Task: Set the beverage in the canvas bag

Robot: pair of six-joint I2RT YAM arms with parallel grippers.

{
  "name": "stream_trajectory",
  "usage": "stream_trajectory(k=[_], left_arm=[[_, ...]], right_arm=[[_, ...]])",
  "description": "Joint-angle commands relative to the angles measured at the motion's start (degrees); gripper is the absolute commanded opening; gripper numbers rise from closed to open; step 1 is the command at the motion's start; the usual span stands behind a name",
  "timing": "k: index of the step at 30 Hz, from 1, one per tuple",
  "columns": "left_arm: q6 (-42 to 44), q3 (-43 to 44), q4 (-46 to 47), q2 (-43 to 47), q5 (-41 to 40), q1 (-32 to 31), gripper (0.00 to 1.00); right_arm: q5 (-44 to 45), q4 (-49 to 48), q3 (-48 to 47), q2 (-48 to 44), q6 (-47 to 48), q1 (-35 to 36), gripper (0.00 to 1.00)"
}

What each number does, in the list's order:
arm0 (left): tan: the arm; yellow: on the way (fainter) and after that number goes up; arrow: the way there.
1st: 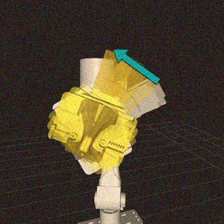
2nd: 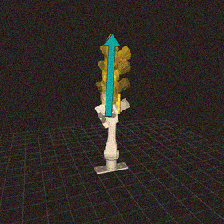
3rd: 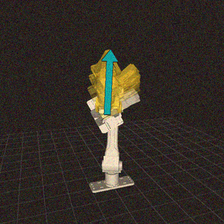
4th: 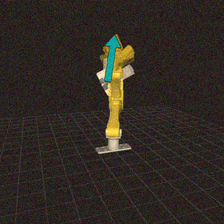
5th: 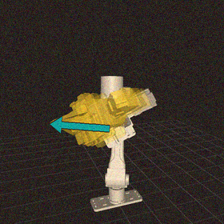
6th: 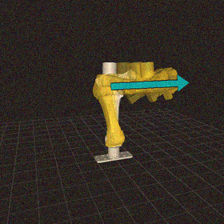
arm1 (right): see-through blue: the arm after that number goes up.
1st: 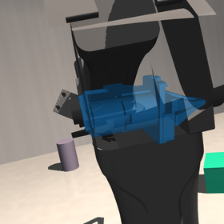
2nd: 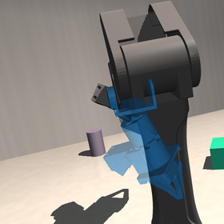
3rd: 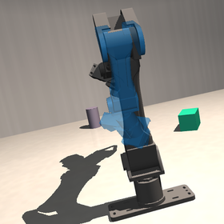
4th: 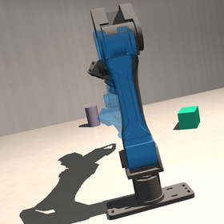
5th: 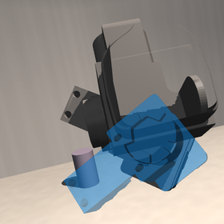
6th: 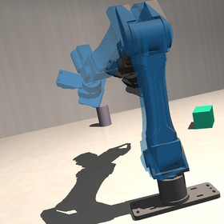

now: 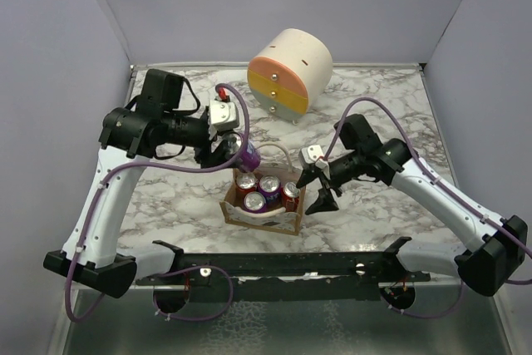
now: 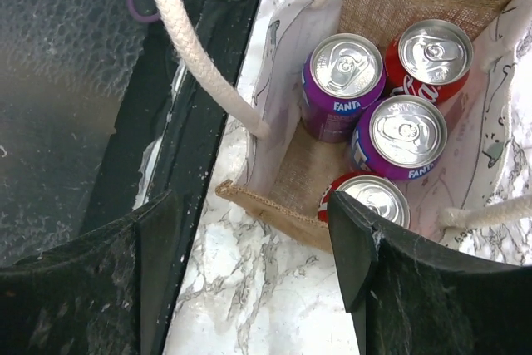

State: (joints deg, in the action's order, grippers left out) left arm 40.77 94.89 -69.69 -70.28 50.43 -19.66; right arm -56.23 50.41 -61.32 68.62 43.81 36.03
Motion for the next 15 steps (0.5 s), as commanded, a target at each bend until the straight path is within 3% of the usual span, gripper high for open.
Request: stream_trajectory(k=[1,15], left_arm=[[6.34,-2.29,-4.39,2.80,9.97,-0.63,0.00],[9.86,-12.52,5.86,0.40,13.20,-6.01,0.00]], right_arm=[[-0.09,-1.29,0.98,1.28,0.69,2.01,0.71],[2.04,-4.96,3.63,3.38,-1.64,5.80,0.63]])
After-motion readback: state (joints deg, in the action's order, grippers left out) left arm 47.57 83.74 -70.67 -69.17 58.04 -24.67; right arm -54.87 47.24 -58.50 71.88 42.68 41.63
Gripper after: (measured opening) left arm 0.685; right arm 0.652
